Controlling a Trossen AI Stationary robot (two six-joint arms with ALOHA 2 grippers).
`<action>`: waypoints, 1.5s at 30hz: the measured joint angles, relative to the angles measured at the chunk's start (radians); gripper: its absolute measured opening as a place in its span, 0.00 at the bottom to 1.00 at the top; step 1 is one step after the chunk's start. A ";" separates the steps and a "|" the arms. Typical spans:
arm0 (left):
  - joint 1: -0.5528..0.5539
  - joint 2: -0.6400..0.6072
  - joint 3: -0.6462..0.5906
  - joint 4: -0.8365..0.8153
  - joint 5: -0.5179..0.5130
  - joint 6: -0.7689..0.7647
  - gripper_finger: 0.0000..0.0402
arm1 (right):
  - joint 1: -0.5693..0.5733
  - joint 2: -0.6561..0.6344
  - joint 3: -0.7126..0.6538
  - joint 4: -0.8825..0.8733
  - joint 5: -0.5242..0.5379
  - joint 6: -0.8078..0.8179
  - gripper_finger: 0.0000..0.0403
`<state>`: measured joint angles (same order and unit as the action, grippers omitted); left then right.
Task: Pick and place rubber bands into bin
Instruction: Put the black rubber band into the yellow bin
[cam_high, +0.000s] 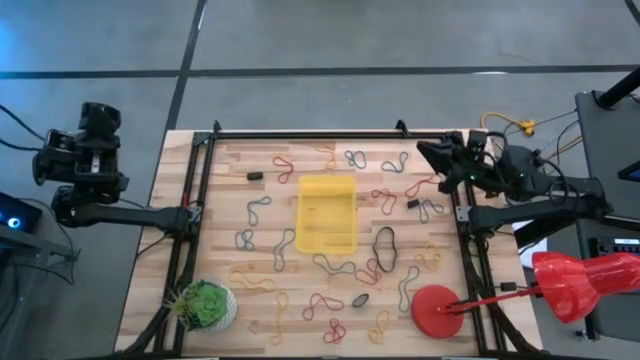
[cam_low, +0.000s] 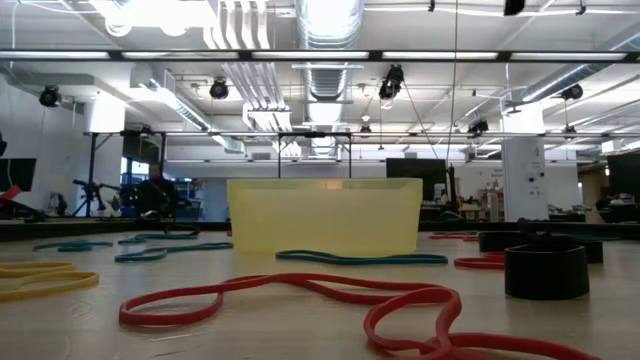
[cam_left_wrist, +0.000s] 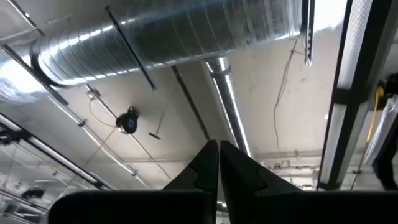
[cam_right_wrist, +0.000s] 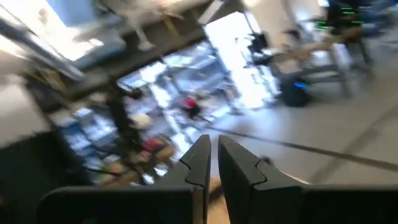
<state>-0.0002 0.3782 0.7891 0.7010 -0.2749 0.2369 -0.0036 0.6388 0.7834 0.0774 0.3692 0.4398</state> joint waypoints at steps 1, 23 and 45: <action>0.000 0.005 0.000 -0.002 0.005 0.004 0.00 | 0.000 0.013 0.000 0.038 -0.046 -0.002 0.06; 0.000 0.080 -0.005 -0.537 0.029 -0.208 0.00 | 0.209 0.729 0.546 -1.262 -0.308 -0.145 0.50; 0.000 -0.055 -0.008 -1.112 0.040 -0.414 0.00 | 0.573 1.354 0.742 -0.956 -0.340 -0.100 0.48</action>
<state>-0.0002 0.3230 0.7811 -0.4111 -0.2352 -0.1776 0.5689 1.9931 1.5252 -0.8786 0.0296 0.3401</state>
